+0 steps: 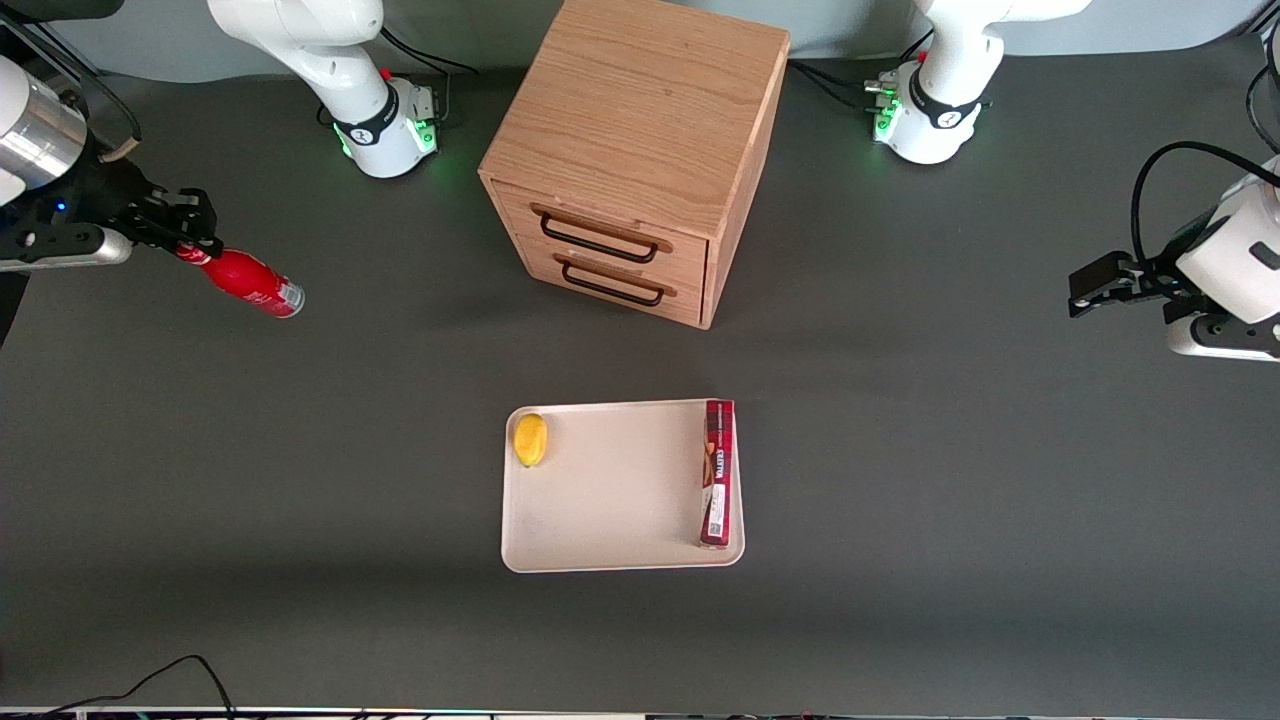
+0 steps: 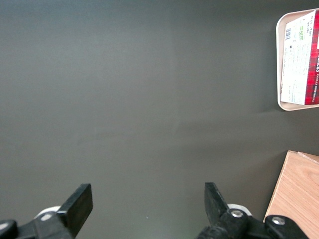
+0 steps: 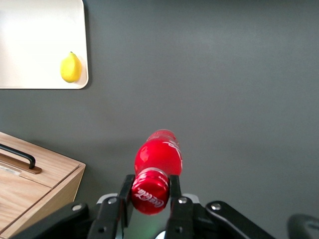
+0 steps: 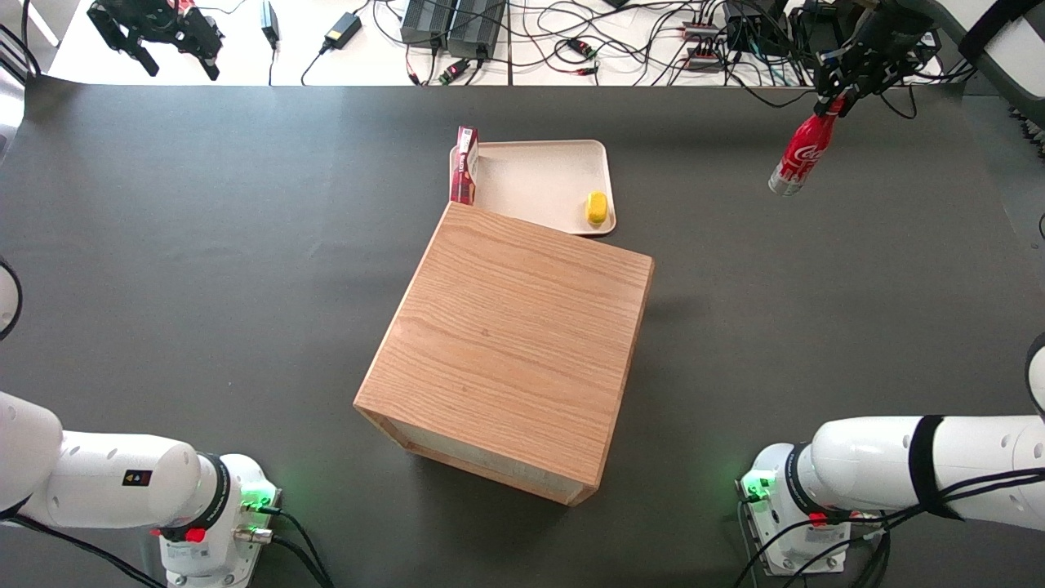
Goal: Place coke bottle on tray
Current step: 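Lift the bottle and pull it back toward the right arm base, then carry the bottle over the cream tray beside the lemon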
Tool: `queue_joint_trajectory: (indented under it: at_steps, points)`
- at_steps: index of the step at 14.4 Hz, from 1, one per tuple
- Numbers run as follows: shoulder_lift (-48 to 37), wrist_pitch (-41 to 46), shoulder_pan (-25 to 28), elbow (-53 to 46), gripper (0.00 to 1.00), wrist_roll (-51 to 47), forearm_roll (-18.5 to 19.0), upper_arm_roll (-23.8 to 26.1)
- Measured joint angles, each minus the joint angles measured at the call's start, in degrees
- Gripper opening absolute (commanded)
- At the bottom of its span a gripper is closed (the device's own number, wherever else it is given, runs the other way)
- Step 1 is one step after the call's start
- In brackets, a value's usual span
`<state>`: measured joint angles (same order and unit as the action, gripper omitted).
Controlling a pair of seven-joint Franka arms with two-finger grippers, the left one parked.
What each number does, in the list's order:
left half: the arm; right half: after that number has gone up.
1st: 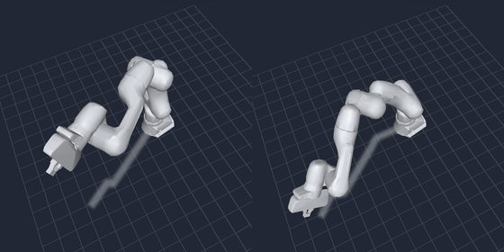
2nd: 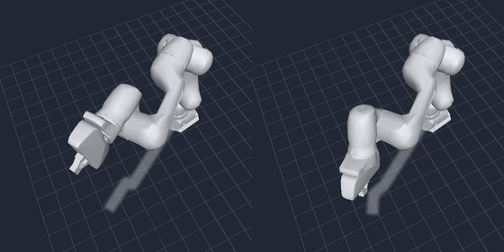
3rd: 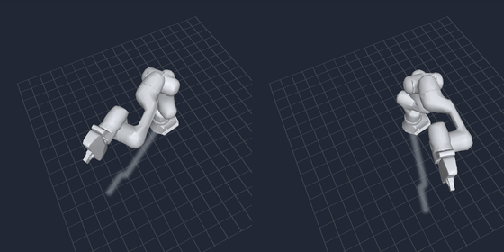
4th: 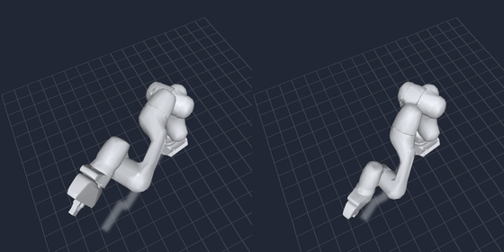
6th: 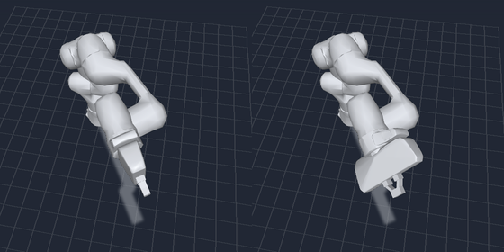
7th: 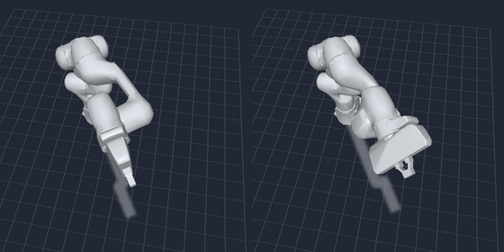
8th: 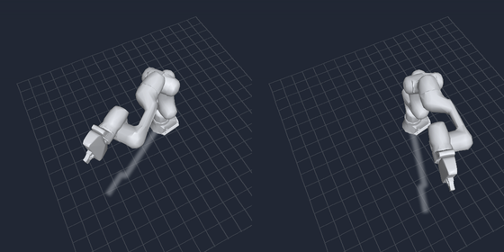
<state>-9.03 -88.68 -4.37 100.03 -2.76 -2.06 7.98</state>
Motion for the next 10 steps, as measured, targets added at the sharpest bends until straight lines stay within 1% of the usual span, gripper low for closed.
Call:
queue_joint_trajectory:
  at_steps: [3, 5, 7, 10]
  points:
    - [4.37, 0.06, 0.38, -4.96, 0.00, -4.74, -0.01, 0.93]
    - [10.23, 1.03, 1.36, -11.45, 0.00, -10.91, 0.25, 3.36]
    - [17.78, 1.89, 5.28, -19.16, 0.00, -19.19, 2.62, 5.21]
    - [29.58, 1.98, 13.29, -29.89, 0.00, -28.94, 5.26, 5.32]
